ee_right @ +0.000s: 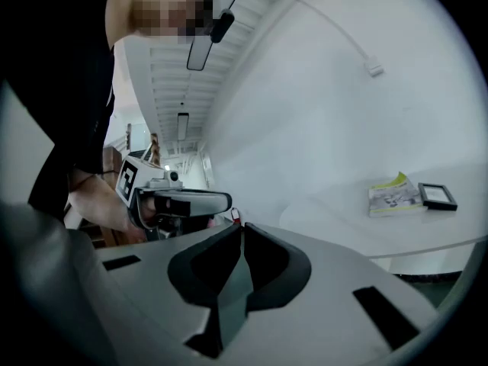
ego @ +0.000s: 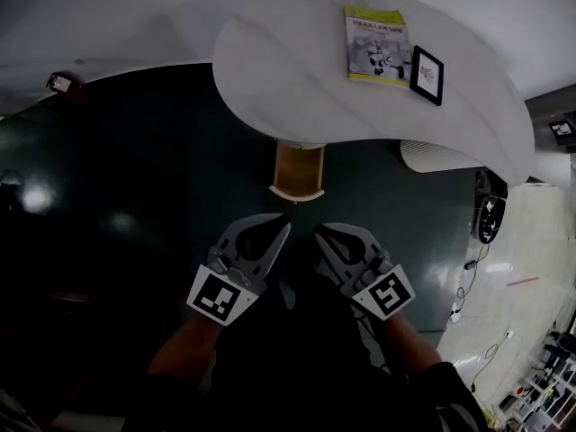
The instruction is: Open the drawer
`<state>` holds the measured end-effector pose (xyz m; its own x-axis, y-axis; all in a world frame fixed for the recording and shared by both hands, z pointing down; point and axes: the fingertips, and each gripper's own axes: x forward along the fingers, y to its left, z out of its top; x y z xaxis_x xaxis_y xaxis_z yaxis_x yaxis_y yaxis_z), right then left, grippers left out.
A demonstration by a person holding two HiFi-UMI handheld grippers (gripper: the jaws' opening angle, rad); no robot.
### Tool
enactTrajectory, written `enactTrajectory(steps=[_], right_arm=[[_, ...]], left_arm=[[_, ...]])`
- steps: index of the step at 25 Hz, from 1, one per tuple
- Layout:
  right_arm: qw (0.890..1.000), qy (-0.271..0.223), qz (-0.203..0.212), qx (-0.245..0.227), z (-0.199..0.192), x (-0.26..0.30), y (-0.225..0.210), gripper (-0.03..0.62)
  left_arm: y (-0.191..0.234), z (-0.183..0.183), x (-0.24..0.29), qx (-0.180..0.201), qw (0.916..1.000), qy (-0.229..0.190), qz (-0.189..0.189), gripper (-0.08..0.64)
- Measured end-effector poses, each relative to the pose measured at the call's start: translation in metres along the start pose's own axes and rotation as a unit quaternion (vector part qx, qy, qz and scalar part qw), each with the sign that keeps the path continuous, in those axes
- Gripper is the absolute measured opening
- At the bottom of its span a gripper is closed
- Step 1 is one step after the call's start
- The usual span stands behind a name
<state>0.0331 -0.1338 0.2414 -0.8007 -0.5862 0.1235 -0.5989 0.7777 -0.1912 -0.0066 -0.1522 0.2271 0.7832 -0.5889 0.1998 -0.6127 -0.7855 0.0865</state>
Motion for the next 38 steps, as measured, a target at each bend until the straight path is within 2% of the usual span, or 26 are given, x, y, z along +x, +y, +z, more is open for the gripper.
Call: enactTrajectory(steps=[5, 8, 12, 15, 20, 22, 26, 30, 38], right_arm=[[0.999, -0.04, -0.006, 0.022, 0.052, -0.039, 0.009, 0.023], [0.998, -0.054, -0.005, 0.016, 0.073, -0.055, 0.02, 0.021], [0.994, -0.091, 0.02, 0.053, 0.107, -0.072, 0.045, 0.021], [0.993, -0.106, 0.035, 0.044, 0.13, -0.076, 0.064, 0.021], [0.992, -0.111, 0.043, 0.05, 0.148, -0.076, 0.088, 0.017], [0.992, -0.115, 0.033, 0.048, 0.155, -0.079, 0.091, 0.017], [0.994, -0.106, 0.015, 0.015, 0.165, -0.089, 0.09, 0.017], [0.995, -0.097, -0.006, -0.017, 0.169, -0.102, 0.085, 0.017], [0.994, -0.094, -0.024, -0.041, 0.174, -0.117, 0.07, 0.017]], left_arm=[[-0.026, 0.039, -0.022, -0.019, 0.9996, 0.004, 0.021, 0.023], [-0.037, 0.054, -0.034, -0.015, 0.9993, 0.007, 0.035, 0.023], [-0.045, 0.071, -0.052, -0.004, 0.9977, 0.012, 0.067, 0.023], [-0.048, 0.092, -0.063, -0.009, 0.9964, 0.002, 0.084, 0.023], [-0.068, 0.116, -0.075, -0.025, 0.997, -0.015, 0.072, 0.023], [-0.073, 0.122, -0.075, -0.015, 0.9971, -0.017, 0.072, 0.023], [-0.08, 0.136, -0.071, -0.008, 0.9972, -0.038, 0.064, 0.023], [-0.085, 0.131, -0.066, 0.011, 0.9979, -0.023, 0.06, 0.023], [-0.089, 0.133, -0.059, 0.013, 0.998, -0.012, 0.061, 0.023]])
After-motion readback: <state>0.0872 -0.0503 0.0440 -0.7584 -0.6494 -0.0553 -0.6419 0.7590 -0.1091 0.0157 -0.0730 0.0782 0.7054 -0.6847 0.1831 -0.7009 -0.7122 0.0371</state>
